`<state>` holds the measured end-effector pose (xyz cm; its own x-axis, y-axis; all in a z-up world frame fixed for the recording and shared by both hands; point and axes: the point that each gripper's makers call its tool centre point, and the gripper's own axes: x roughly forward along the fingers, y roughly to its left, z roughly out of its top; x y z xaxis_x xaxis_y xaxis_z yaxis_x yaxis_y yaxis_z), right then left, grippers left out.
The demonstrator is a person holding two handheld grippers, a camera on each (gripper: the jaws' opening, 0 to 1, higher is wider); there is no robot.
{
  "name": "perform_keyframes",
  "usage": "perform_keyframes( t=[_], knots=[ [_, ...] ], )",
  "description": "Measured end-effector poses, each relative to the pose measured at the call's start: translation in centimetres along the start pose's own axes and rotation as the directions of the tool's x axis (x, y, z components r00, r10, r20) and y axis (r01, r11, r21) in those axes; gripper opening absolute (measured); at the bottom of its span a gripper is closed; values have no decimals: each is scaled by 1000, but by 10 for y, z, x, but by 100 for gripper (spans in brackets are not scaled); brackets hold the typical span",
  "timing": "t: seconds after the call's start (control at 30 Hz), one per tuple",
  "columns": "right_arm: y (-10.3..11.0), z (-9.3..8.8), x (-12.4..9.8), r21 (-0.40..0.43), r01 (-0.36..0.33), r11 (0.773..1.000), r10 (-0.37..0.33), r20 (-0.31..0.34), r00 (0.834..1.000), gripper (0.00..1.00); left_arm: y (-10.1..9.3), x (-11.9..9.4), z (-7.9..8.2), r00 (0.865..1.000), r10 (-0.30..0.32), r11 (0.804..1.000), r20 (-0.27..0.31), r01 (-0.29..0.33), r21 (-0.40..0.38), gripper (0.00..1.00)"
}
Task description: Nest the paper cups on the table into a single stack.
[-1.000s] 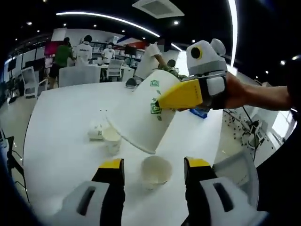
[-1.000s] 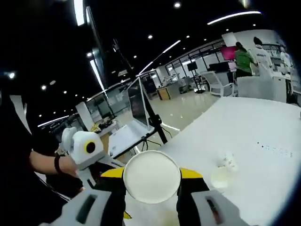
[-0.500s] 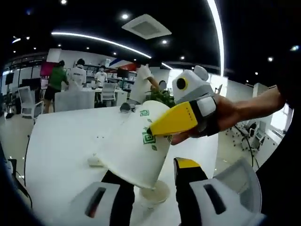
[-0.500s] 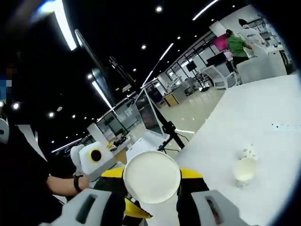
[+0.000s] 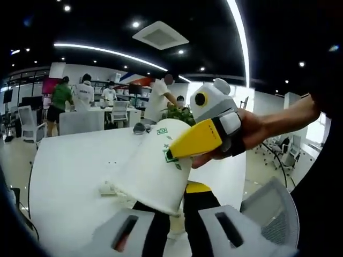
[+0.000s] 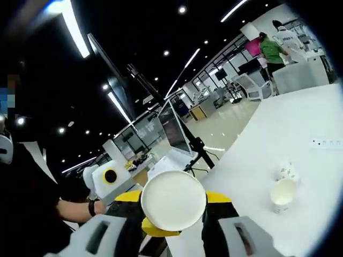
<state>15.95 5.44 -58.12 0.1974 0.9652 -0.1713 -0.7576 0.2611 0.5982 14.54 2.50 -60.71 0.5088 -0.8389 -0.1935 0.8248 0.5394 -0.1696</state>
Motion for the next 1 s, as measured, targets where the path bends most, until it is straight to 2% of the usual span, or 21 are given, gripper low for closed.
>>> perform_keyframes(
  t=[0.2, 0.4, 0.53, 0.63, 0.73, 0.8, 0.87, 0.93, 1.0],
  knots=[
    [0, -4, 1, -43, 12, 999, -13, -24, 1000, 45, -13, -2, -5, 999, -30, 999, -25, 31, 39, 0],
    [-5, -12, 1, -98, 40, 994, -46, -63, 997, 48, -18, -4, -15, 996, -61, 997, -69, 63, 34, 0],
    [-10, -17, -1, -152, 73, 986, -87, -93, 992, 56, -19, -7, -22, 992, -67, 996, -104, 72, 49, 0],
    [-12, -20, -3, -188, 94, 978, -116, -110, 987, 55, -19, -9, -31, 988, -54, 996, -148, 64, 65, 0],
    [-17, -24, -6, -223, 127, 967, -157, -125, 980, 54, -15, -11, -38, 985, -36, 997, -167, 46, 56, 0],
    [-20, -25, -9, -233, 137, 963, -170, -127, 977, 51, -13, -13, -42, 983, -26, 998, -180, 37, 56, 0],
    [-18, -26, -11, -235, 141, 962, -174, -124, 977, 44, -11, -15, -48, 979, -13, 998, -203, 27, 64, 0],
    [-15, -28, -13, -217, 125, 968, -153, -120, 981, 34, -8, -16, -55, 976, -10, 997, -218, 26, 71, 0],
    [-16, -31, -13, -200, 116, 973, -143, -122, 982, 29, -5, -16, -59, 975, -13, 997, -223, 30, 73, 0]
  ],
)
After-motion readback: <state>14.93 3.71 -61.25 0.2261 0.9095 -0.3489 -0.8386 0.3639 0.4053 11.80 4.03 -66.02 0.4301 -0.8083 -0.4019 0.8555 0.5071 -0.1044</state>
